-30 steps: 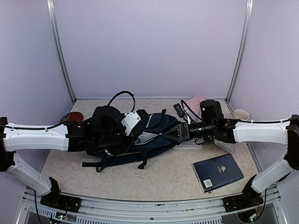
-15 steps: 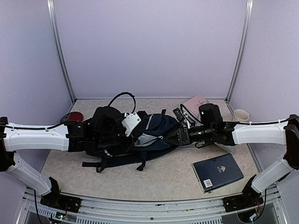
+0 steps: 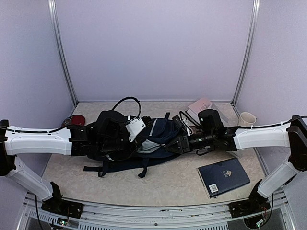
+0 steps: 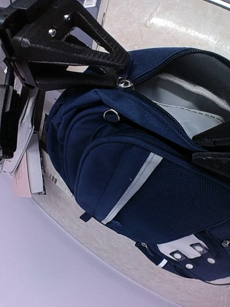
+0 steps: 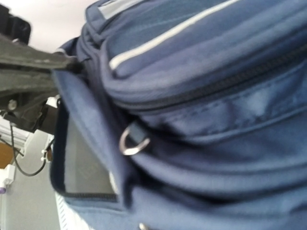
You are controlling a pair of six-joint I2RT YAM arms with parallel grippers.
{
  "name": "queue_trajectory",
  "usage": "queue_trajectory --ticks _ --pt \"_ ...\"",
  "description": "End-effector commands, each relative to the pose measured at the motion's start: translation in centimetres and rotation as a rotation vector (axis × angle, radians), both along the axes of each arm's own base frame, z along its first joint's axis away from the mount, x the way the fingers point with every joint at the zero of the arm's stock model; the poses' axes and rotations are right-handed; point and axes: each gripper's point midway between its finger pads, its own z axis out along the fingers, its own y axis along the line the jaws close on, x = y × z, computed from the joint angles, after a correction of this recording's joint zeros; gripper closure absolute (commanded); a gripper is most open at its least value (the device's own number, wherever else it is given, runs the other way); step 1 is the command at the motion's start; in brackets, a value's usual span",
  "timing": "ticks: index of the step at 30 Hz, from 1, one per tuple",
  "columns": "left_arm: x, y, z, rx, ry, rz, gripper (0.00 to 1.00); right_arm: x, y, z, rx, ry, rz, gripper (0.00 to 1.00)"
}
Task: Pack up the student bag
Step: Grab the largest pocket of the student bag, then unzip the largest pocket of the student bag.
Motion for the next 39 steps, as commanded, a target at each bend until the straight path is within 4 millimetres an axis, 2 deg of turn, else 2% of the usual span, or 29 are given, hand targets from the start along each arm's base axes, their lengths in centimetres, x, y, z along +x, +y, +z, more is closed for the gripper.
queue_trajectory --ticks 1,5,10,16,19,22,27,33,35,39 --pt "0.8 -2.2 6.2 -0.181 -0.099 -0.009 1.00 0.5 1.0 -1.6 -0.040 0.028 -0.047 0.72" --pt "0.9 -2.6 6.4 -0.194 -0.092 -0.002 1.00 0.8 1.5 -2.5 -0.093 0.004 -0.107 0.74" --pt "0.6 -3.0 6.2 -0.192 -0.091 -0.014 1.00 1.6 0.9 -5.0 -0.243 -0.033 -0.189 0.81" --pt "0.8 -2.1 5.9 -0.169 -0.108 0.004 1.00 1.6 0.2 -5.3 -0.288 -0.050 -0.193 1.00" --pt "1.0 -1.4 5.5 -0.140 -0.122 0.016 1.00 1.6 -0.5 -5.3 -0.330 -0.068 -0.186 1.00" --pt "1.1 -0.4 4.4 -0.078 -0.135 0.036 1.00 2.1 -2.3 -5.3 -0.378 -0.064 -0.203 1.00" --pt "1.3 1.7 2.5 -0.006 -0.128 0.096 1.00 3.8 -7.4 -5.1 -0.463 -0.044 -0.269 1.00" --pt "0.1 2.9 3.1 -0.038 -0.123 0.077 1.00 6.1 -12.1 -3.8 -0.499 -0.066 -0.358 1.00" --pt "-0.5 3.0 3.6 -0.067 -0.121 0.050 1.00 6.6 -12.4 -3.0 -0.486 -0.082 -0.362 1.00" --pt "-1.7 3.6 5.2 -0.164 -0.119 0.014 1.00 7.1 -11.2 -0.5 -0.443 -0.128 -0.305 1.00"
